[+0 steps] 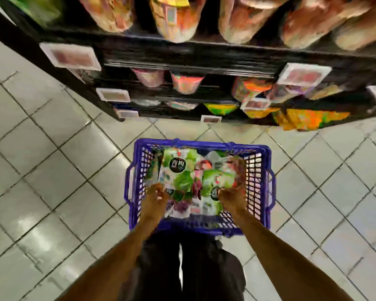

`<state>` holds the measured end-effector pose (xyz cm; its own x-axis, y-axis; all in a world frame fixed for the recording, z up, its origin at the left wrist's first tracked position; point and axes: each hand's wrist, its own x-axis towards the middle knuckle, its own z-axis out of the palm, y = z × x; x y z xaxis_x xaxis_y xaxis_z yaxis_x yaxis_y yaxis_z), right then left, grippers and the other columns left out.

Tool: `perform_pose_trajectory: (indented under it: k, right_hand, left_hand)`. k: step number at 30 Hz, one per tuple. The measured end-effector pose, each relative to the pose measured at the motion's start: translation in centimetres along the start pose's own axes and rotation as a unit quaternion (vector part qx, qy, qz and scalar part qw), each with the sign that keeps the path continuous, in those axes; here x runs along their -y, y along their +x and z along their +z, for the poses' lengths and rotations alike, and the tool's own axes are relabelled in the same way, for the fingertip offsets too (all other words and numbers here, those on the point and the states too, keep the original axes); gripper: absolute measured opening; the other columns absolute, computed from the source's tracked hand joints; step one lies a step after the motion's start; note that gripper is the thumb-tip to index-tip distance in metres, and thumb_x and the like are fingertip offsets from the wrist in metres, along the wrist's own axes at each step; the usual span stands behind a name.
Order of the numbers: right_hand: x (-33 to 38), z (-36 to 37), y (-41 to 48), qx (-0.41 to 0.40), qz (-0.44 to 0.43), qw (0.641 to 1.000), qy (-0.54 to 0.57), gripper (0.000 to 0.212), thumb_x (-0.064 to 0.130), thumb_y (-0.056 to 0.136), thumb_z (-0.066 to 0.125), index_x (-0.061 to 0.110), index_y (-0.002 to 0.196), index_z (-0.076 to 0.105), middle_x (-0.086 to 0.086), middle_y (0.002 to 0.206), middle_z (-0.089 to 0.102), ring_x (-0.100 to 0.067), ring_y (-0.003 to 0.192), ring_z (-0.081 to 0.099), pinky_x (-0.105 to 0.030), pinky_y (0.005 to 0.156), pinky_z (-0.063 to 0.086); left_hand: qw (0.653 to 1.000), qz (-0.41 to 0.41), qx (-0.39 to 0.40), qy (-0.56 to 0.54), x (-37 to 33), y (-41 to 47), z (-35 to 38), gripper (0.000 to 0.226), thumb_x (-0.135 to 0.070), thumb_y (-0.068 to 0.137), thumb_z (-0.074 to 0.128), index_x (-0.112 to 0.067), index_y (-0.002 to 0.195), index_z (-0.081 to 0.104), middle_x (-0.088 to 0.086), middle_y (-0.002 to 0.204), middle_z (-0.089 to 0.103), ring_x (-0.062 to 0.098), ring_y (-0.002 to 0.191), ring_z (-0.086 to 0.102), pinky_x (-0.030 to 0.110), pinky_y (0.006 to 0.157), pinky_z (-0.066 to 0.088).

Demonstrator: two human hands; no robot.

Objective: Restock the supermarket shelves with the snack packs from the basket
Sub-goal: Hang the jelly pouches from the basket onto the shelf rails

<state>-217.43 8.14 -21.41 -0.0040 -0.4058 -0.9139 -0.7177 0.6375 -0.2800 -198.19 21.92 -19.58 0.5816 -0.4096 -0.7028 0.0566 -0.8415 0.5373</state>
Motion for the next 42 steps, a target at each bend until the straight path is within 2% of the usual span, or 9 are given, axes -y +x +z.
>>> perform_pose_trajectory:
  k: [4,7,16,19,23,27,32,37,42]
  right_hand:
    - [-4.4,1.5,8.0,-0.071,0.046,0.995,-0.06,0.022,0.011,0.085,0.071,0.014,0.066,0.061,-0.003,0.067,0.059,-0.022,0.073,0.051,-0.026,0.058,0.041]
    - [-6.7,2.6,11.8,-0.039,0.058,0.996,-0.055,0.05,0.015,0.074,0.085,-0.001,0.115,0.063,-0.017,0.111,0.068,-0.028,0.098,0.064,-0.035,0.082,0.053]
    - [-9.7,1.9,13.3,-0.056,0.031,0.998,-0.022,0.081,0.034,0.054,0.095,0.01,0.122,0.059,-0.009,0.11,0.069,-0.027,0.101,0.066,-0.042,0.089,0.054]
    - [-9.3,1.3,11.4,-0.044,0.017,0.999,0.027,0.058,0.023,0.059,0.094,0.015,0.108,0.064,-0.012,0.11,0.071,-0.03,0.101,0.067,-0.049,0.093,0.054]
    - [-6.2,-0.4,5.4,-0.05,-0.019,0.99,0.128,0.044,0.006,0.068,0.087,0.006,0.107,0.069,-0.01,0.095,0.075,-0.022,0.078,0.072,-0.037,0.071,0.062]
    - [-0.8,-4.3,-5.4,0.017,-0.063,0.962,0.264,0.041,-0.002,0.073,0.079,0.007,0.111,0.068,-0.004,0.086,0.077,-0.017,0.067,0.074,-0.028,0.052,0.056]
    - [7.2,-10.4,-22.1,0.075,-0.132,0.914,0.377,0.054,0.015,0.071,0.071,0.009,0.124,0.062,-0.003,0.098,0.076,-0.017,0.086,0.073,-0.03,0.065,0.059]
    - [14.2,-15.8,-37.7,0.132,-0.189,0.88,0.415,0.046,0.025,0.078,0.067,0.011,0.122,0.067,-0.017,0.124,0.066,-0.034,0.118,0.06,-0.052,0.107,0.04]
    - [20.0,-19.7,-50.9,0.118,-0.323,0.841,0.417,0.028,0.016,0.069,0.066,0.017,0.096,0.075,-0.002,0.082,0.075,-0.013,0.069,0.072,-0.026,0.054,0.055]
  left_hand:
    - [1.0,-0.003,-0.003,0.029,2.2,5.7,4.5,0.044,-0.019,0.09,0.067,0.001,0.128,0.056,0.017,0.117,0.063,0.032,0.105,0.062,0.037,0.085,0.05]
    - [0.998,-0.008,0.006,0.066,3.5,8.9,6.7,0.063,-0.032,0.091,0.066,0.0,0.14,0.043,0.014,0.133,0.055,0.034,0.124,0.052,0.036,0.095,0.044]
    - [0.993,-0.085,0.06,0.052,1.2,11.3,8.1,0.09,-0.037,0.061,0.091,-0.007,0.136,0.05,0.01,0.134,0.061,0.027,0.125,0.055,0.033,0.103,0.044]
    - [0.993,-0.092,0.073,0.022,1.3,9.9,7.1,0.073,-0.027,0.056,0.095,-0.01,0.12,0.063,0.012,0.122,0.068,0.026,0.115,0.063,0.026,0.09,0.047]
    - [0.989,-0.066,0.091,-0.096,-0.9,4.5,2.9,0.077,-0.004,0.056,0.092,-0.034,0.114,0.051,-0.001,0.107,0.065,0.016,0.1,0.064,0.018,0.077,0.049]
    - [0.983,-0.021,0.084,-0.162,-5.9,-3.1,-4.0,0.06,0.005,0.061,0.087,-0.014,0.112,0.065,0.005,0.098,0.075,0.024,0.096,0.07,0.027,0.076,0.056]
    - [0.977,0.071,0.086,-0.184,-16.1,-13.8,-13.6,0.066,-0.024,0.053,0.094,-0.023,0.113,0.068,-0.003,0.096,0.077,0.013,0.086,0.073,0.029,0.073,0.058]
    - [0.962,0.158,0.082,-0.209,-27.3,-23.5,-22.0,0.047,-0.048,0.053,0.092,-0.029,0.092,0.074,0.001,0.088,0.078,0.017,0.079,0.075,0.03,0.064,0.058]
    - [0.931,0.272,0.05,-0.239,-37.0,-31.7,-29.2,0.036,-0.037,0.053,0.084,-0.021,0.084,0.074,-0.009,0.076,0.077,0.003,0.065,0.072,0.014,0.05,0.05]
